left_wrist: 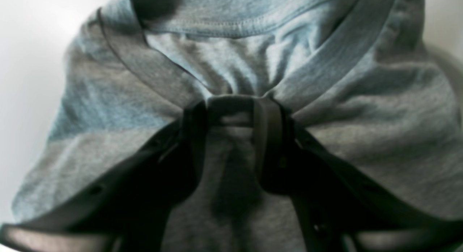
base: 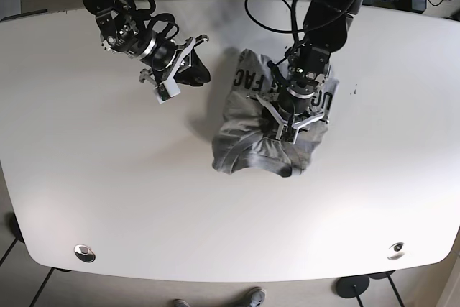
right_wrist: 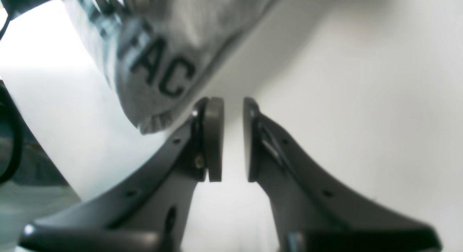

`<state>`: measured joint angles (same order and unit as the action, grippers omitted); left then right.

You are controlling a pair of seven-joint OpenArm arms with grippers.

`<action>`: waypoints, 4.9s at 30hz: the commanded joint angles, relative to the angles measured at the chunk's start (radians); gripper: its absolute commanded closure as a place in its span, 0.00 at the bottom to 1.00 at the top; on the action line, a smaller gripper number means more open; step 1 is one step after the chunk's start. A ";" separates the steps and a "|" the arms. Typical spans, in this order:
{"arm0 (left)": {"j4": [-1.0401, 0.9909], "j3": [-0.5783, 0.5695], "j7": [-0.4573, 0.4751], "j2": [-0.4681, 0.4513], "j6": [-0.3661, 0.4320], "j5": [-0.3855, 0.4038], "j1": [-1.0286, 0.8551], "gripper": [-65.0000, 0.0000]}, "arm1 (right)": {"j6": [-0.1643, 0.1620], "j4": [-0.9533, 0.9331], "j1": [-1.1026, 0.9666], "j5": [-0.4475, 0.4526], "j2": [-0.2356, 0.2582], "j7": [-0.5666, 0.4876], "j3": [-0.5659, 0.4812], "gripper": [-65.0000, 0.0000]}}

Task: Fold the T-shirt properly

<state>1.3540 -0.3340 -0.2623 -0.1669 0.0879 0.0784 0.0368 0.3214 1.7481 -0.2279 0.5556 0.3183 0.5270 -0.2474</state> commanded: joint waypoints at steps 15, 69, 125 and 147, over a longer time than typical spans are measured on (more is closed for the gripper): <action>-0.502 0.715 -0.016 -0.506 -0.699 -0.025 -0.036 0.70 | 0.012 0.068 -0.020 0.017 -0.001 -0.026 0.038 0.87; 0.571 0.582 0.014 0.324 -0.540 -0.329 -0.415 0.50 | 0.012 0.120 -0.029 0.008 -0.015 -0.018 0.273 0.80; 0.489 0.835 -0.133 0.306 -0.786 -0.283 -0.315 0.88 | 0.022 -0.073 0.546 -0.635 -0.414 0.002 -0.145 0.97; 0.450 0.568 -0.127 0.324 -0.786 -0.231 -0.360 0.88 | 0.012 -0.442 1.449 -0.428 -0.475 0.072 0.090 0.97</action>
<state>1.7889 0.2276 -0.4076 0.1539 -0.6960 -0.1711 -0.3264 0.3405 1.2907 1.1713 0.1215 -0.1551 0.6334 -0.1589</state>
